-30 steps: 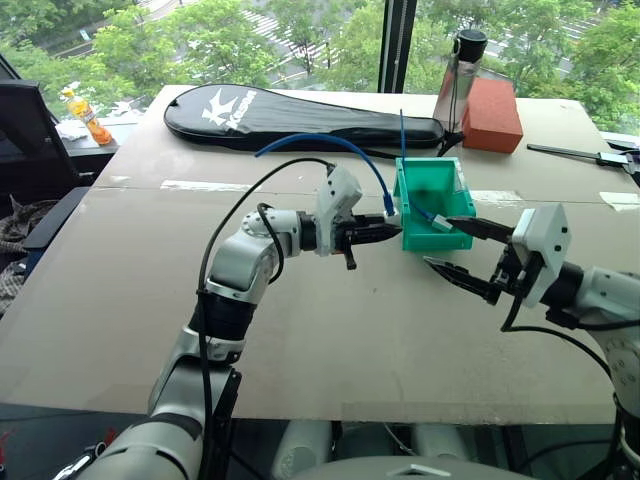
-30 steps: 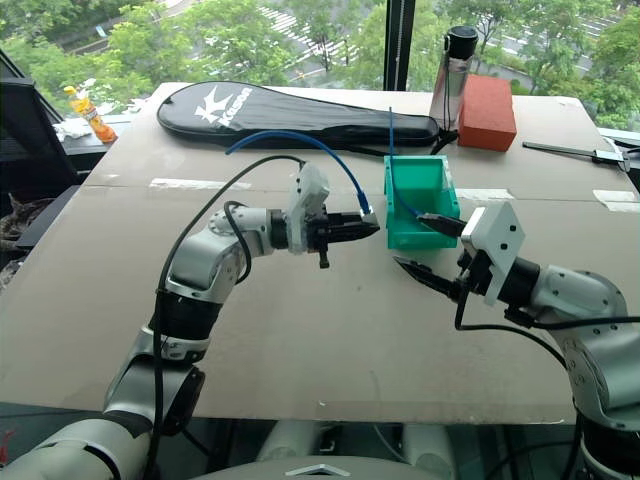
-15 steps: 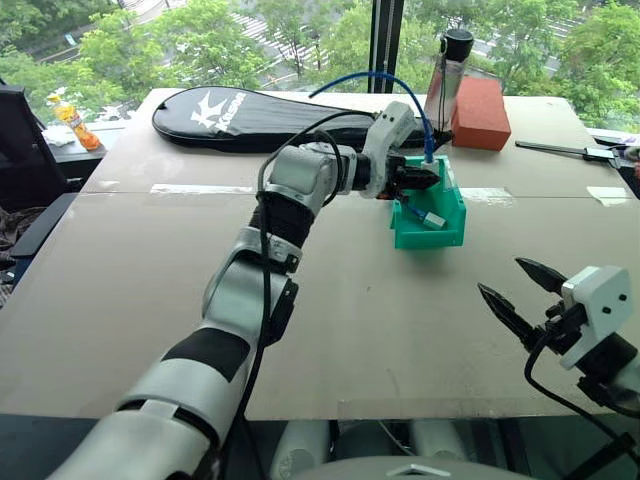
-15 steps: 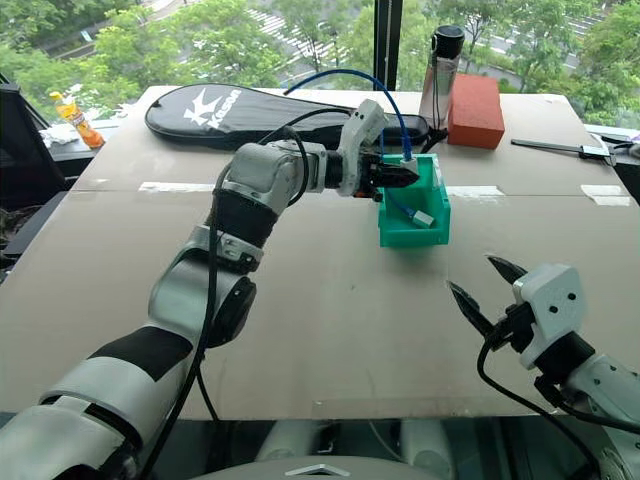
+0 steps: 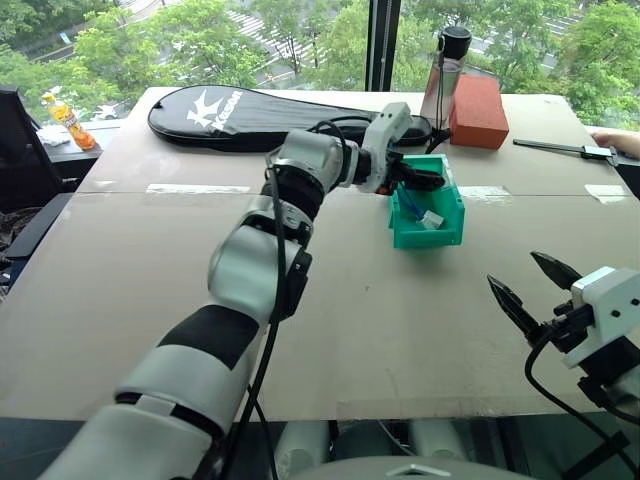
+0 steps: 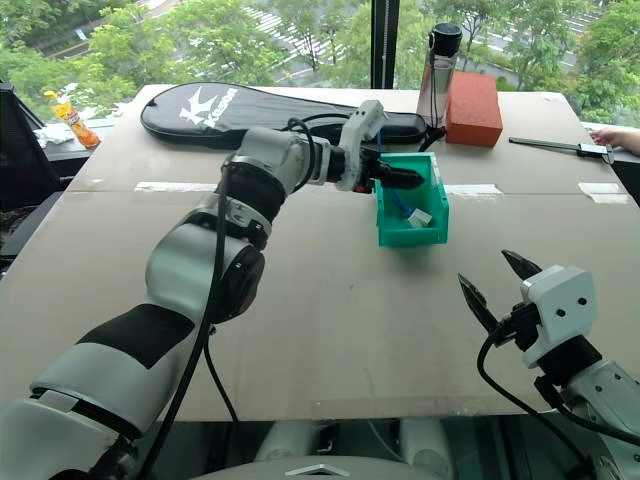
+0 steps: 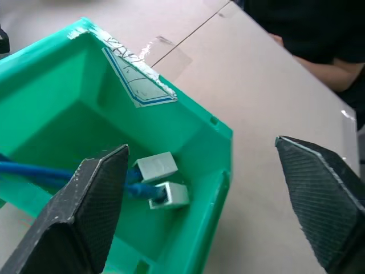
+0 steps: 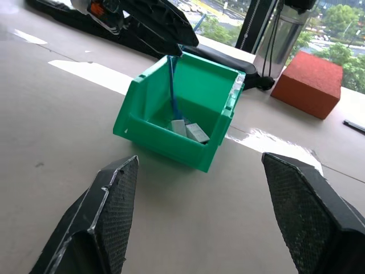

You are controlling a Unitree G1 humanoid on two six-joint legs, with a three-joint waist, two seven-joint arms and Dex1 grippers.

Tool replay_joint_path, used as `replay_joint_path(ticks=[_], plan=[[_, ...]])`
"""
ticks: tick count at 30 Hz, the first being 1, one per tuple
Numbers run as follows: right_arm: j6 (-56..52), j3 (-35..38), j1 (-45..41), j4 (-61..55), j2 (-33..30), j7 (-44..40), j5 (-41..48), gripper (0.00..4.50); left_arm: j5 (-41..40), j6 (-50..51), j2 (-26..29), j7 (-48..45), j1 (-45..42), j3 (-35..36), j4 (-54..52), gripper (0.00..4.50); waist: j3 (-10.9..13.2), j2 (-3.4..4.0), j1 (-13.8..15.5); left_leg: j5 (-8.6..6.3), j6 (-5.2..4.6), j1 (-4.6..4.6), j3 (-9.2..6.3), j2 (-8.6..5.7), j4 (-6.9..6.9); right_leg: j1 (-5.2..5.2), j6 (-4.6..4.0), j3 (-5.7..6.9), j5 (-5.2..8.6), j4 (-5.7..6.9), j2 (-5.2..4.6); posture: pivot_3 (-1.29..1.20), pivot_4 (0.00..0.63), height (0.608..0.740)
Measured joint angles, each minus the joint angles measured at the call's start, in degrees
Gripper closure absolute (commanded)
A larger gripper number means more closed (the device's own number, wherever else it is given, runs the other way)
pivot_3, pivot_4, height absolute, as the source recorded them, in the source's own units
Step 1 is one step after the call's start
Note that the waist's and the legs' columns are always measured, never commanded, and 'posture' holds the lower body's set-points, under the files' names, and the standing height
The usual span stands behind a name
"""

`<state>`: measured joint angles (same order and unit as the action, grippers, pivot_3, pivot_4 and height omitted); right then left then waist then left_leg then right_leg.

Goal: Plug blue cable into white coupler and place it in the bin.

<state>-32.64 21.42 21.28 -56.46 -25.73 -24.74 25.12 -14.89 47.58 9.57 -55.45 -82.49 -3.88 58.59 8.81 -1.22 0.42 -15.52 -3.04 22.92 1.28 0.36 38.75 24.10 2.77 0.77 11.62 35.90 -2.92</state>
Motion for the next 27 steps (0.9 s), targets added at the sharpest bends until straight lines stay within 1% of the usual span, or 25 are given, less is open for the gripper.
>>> replay_joint_path(ticks=[1,2,4,5,6,7,10,13,16,19,23,27], plan=[[-0.22,-0.05,-0.92,0.67,-0.1,0.02,0.55,0.03,-0.86,0.79,1.06,-0.91,1.15,0.73,-3.17,0.18,0.0,0.0,-0.06,0.0,0.0,-0.02,0.03,0.01,-0.02,0.01,-0.02,-0.05,-0.01,0.01,-0.01,0.0,0.15,0.74],[-0.57,-0.12,-2.78,1.87,-0.68,-0.01,1.08,0.03,-1.89,1.04,2.94,-1.39,5.23,1.55,-11.37,0.18,-0.02,0.06,-0.22,0.01,0.01,-0.07,0.08,0.02,-0.07,0.01,-0.14,-0.12,-0.08,0.01,-0.04,0.0,0.15,0.74],[-0.61,0.2,-5.58,4.4,-2.37,-0.1,1.48,0.03,-4.31,-2.3,5.57,-1.66,16.66,4.17,-28.34,0.18,-0.1,0.25,-0.88,0.02,0.05,-0.16,0.16,0.03,-0.2,0.02,-0.2,-0.29,-0.15,0.03,-0.19,0.0,0.15,0.74],[-0.6,0.31,-5.99,5.24,-2.82,-0.24,1.47,0.03,-4.67,-3.35,6.18,-1.84,20.06,4.34,-32.39,0.18,-0.09,0.23,-0.83,0.03,0.06,-0.15,0.14,0.03,-0.21,0.03,-0.21,-0.31,-0.16,0.01,-0.18,0.0,0.15,0.74],[-0.47,0.12,-6.7,6.49,-3.71,-0.74,1.37,0.03,-4.7,-5.62,7.52,-2.06,26.01,4.2,-38.39,0.18,-0.08,0.25,-0.86,0.08,0.14,-0.14,0.12,0.03,-0.23,0.05,-0.22,-0.34,-0.16,0.02,-0.18,0.0,0.15,0.74],[-0.13,-0.25,-7.33,8.17,-4.59,-1.22,1.07,0.01,-4.76,-7.45,9.07,-2.27,31.96,4.09,-43.97,0.09,-0.08,0.24,-0.81,0.16,0.29,-0.12,0.11,0.02,-0.26,0.07,-0.22,-0.35,-0.16,0.03,-0.17,0.0,0.15,0.74],[1.4,-0.79,-9.55,12.34,-5.74,-2.53,0.29,0.01,-6.93,-8.32,10.98,-0.6,43.22,6.81,-54.61,0.09,-0.06,0.24,-0.26,0.14,0.24,-0.06,0.08,0.0,-0.24,0.08,-0.22,-0.31,-0.16,0.01,-0.18,0.0,0.15,0.74],[2.93,-0.45,-8.77,15.36,-8.09,-6.22,0.63,0.01,-7.04,-11.14,14.69,1.99,53.88,9.44,-63.95,0.09,-0.07,0.27,0.34,0.03,0.07,-0.13,0.13,-0.02,-0.25,0.05,-0.24,-0.25,-0.15,-0.01,-0.19,0.0,0.15,0.74],[4.28,0.87,-6.04,18.47,-10.3,-10.58,1.54,0.01,-6.83,-14.76,18.98,1.54,65.1,10.87,-69.55,0.09,-0.07,0.26,0.47,0.03,0.06,-0.15,0.15,-0.02,-0.24,0.03,-0.43,-0.23,-0.04,-0.02,-0.21,0.0,0.15,0.74],[6.68,2.38,-4.34,23.28,-12.24,-14.21,1.53,0.01,-7.08,-17.81,21.96,0.3,74.84,12.51,-73.4,0.09,-0.06,0.23,0.52,0.02,0.04,-0.15,0.14,-0.01,-0.14,0.0,-0.45,-0.16,-0.03,-0.02,-0.22,0.0,0.15,0.74],[8.98,4.42,-1.63,26.89,-13.92,-17.65,0.98,0.01,-7.78,-20.39,24.11,0.44,81.9,15.91,-76.09,0.09,-0.06,0.25,0.5,0.02,0.04,-0.37,0.08,0.03,-0.11,-0.2,-0.29,-0.14,0.07,-0.01,-0.26,0.0,0.15,0.74],[10.68,5.8,1.12,29.18,-15.84,-21.24,0.56,0.01,-7.88,-22.73,24.66,0.99,87.43,18.45,-76.56,0.09,-0.08,0.27,0.42,0.02,0.04,-0.37,0.1,0.06,-0.12,-0.2,-0.3,-0.14,0.07,-0.01,-0.28,0.0,0.15,0.74]])
